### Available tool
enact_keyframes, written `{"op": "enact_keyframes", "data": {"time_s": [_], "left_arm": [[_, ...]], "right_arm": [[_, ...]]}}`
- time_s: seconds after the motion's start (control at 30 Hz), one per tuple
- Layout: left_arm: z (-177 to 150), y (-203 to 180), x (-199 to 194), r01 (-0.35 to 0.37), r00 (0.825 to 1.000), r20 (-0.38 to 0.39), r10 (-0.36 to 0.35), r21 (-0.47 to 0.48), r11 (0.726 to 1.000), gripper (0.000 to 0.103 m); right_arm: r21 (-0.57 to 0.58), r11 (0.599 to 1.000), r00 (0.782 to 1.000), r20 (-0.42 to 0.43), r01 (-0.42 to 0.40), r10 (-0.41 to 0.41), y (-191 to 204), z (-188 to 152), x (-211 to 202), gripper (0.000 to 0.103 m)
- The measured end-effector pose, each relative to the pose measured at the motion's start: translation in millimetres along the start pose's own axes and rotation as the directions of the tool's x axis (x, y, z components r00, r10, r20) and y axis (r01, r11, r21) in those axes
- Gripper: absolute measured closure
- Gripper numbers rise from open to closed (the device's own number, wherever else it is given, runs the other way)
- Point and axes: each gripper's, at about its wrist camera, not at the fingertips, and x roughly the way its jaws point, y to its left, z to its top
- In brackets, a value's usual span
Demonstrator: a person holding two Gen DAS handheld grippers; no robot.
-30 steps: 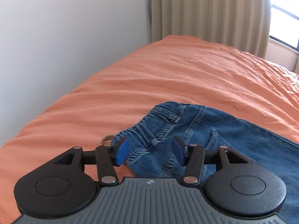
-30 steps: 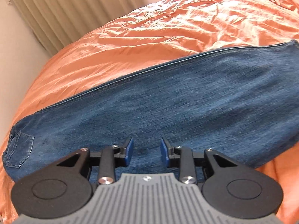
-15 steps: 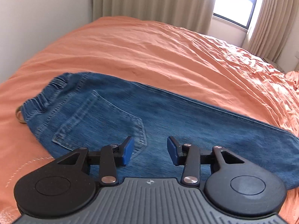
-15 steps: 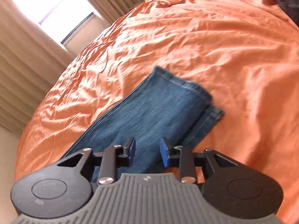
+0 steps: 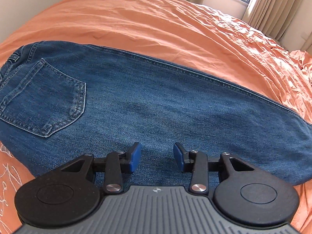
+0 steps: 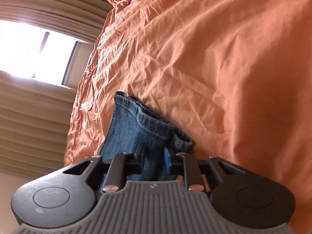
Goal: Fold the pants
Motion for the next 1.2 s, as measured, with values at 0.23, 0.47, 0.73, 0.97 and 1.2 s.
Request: {"op": "enact_keyframes", "data": {"time_s": [0.23, 0.47, 0.73, 0.97, 1.2], "left_arm": [[3.6, -4.8, 1.6, -0.021, 1.0, -0.011, 0.022, 0.09, 0.996, 0.061], [4.0, -17.7, -5.1, 0.009, 1.0, -0.011, -0.007, 0.165, 0.986, 0.063], [-19.8, -47.1, -26.8, 0.078, 0.997, -0.05, -0.062, 0.419, 0.905, 0.062], [-52.1, -51.7, -46.2, 0.049, 0.998, -0.061, -0.013, 0.619, 0.784, 0.053], [-75.6, -6.0, -54.4, -0.029, 0.993, -0.08, 0.087, 0.552, 0.833, 0.049]], "right_arm": [[-0.196, 0.98, 0.998, 0.059, -0.015, 0.027, 33.0, -6.0, -40.2, 0.103], [-0.161, 0.984, 0.997, 0.02, 0.078, -0.076, -3.6, -8.4, -16.5, 0.103], [-0.193, 0.978, 0.997, 0.007, 0.075, -0.076, 3.7, -8.5, -36.0, 0.068], [-0.062, 0.997, 0.999, -0.022, 0.048, -0.049, -19.6, -4.1, -13.8, 0.07], [-0.064, 0.996, 0.998, -0.005, 0.054, -0.055, -10.7, 0.0, -6.6, 0.083]]}}
